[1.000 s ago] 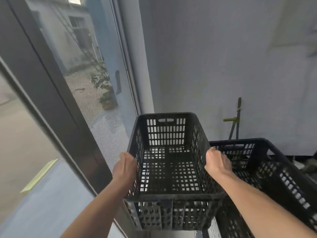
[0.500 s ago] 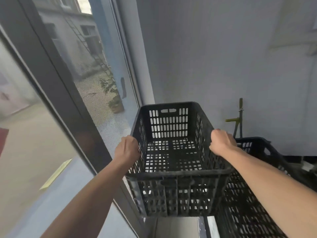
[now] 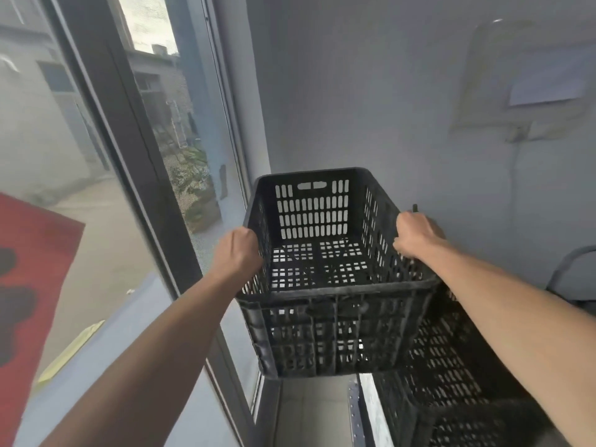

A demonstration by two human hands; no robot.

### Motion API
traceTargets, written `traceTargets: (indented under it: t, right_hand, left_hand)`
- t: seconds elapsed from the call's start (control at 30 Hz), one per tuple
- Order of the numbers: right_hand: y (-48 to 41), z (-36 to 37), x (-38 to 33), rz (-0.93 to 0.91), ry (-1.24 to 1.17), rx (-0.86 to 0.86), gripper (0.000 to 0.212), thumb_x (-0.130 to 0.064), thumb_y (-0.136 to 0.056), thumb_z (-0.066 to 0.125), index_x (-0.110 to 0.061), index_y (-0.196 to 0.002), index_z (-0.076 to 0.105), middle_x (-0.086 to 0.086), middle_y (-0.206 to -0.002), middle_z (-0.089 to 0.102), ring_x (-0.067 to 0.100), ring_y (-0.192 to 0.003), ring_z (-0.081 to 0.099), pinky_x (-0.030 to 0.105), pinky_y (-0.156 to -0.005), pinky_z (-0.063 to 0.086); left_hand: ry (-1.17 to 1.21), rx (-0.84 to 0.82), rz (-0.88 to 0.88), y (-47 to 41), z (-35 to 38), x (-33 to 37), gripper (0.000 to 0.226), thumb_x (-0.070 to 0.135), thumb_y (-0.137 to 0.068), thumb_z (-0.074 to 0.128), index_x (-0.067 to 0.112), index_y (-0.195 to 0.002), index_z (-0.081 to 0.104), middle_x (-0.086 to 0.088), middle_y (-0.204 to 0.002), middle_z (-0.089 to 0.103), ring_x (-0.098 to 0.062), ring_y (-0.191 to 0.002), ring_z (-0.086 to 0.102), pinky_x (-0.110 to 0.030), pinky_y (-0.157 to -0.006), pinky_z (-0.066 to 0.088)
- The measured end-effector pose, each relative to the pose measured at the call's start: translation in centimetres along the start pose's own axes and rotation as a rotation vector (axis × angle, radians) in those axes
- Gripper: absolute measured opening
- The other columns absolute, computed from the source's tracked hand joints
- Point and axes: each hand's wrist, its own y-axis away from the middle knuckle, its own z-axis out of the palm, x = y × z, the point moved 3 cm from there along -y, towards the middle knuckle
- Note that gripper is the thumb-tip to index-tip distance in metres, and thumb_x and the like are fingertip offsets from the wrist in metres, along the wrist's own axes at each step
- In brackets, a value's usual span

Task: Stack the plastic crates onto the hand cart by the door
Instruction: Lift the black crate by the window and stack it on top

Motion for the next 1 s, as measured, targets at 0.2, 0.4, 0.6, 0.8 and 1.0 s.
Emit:
traceTargets:
  t: [0.2,0.4,0.6,0.8,1.0]
  right_hand:
    - [3.5,-2.7,2.0,0.045,0.037,0.037,0.028,0.001,-0.084,0.069,-0.007,-0.065,0.051,0.007,-0.064,0.058,0.018,-0.051,0.055,0.025,-0.043,0.034]
    - [5.7,-4.2,6.2,0.07,0.097,0.063,0.024,0.0,-0.084,0.067,-0.008,-0.067,0.052,0.009,-0.067,0.06,0.024,-0.059,0.06,0.029,-0.05,0.043]
    - [5.6,-5.6,11.3,0.082,0.122,0.063,0.02,-0.007,-0.087,0.067,-0.009,-0.072,0.055,0.007,-0.071,0.061,0.02,-0.059,0.059,0.026,-0.046,0.039]
    - [3.7,-5.7,17.9,0.078,0.091,0.043,0.024,-0.006,-0.084,0.069,-0.012,-0.067,0.053,0.005,-0.067,0.06,0.018,-0.054,0.056,0.024,-0.045,0.036]
    - [1.8,-6.5,24.9,0.034,0.074,0.009,0.016,-0.002,-0.085,0.065,-0.009,-0.072,0.058,0.007,-0.068,0.061,0.02,-0.057,0.06,0.027,-0.046,0.042]
  left_hand:
    - [0.039,0.029,0.026,2.2,-1.6,1.6,0.012,-0.006,-0.083,0.065,0.004,-0.077,0.06,-0.007,-0.067,0.053,-0.023,-0.06,0.059,-0.032,-0.054,0.054]
    - [0.086,0.001,0.086,4.8,-1.0,5.0,0.014,-0.003,-0.083,0.063,0.006,-0.076,0.057,-0.008,-0.073,0.055,-0.028,-0.071,0.063,-0.033,-0.06,0.053]
    - [0.081,-0.038,0.085,6.7,0.6,9.6,0.015,-0.001,-0.082,0.064,0.008,-0.075,0.055,-0.008,-0.076,0.057,-0.026,-0.07,0.059,-0.031,-0.059,0.048]
    - [0.057,-0.024,0.081,8.4,1.3,16.0,0.016,0.0,-0.084,0.065,0.009,-0.074,0.055,-0.006,-0.074,0.055,-0.023,-0.068,0.056,-0.028,-0.06,0.044]
    - [0.0,-0.015,0.052,9.9,2.6,23.3,0.012,0.001,-0.084,0.065,0.008,-0.076,0.058,-0.003,-0.065,0.048,-0.022,-0.067,0.056,-0.028,-0.059,0.044]
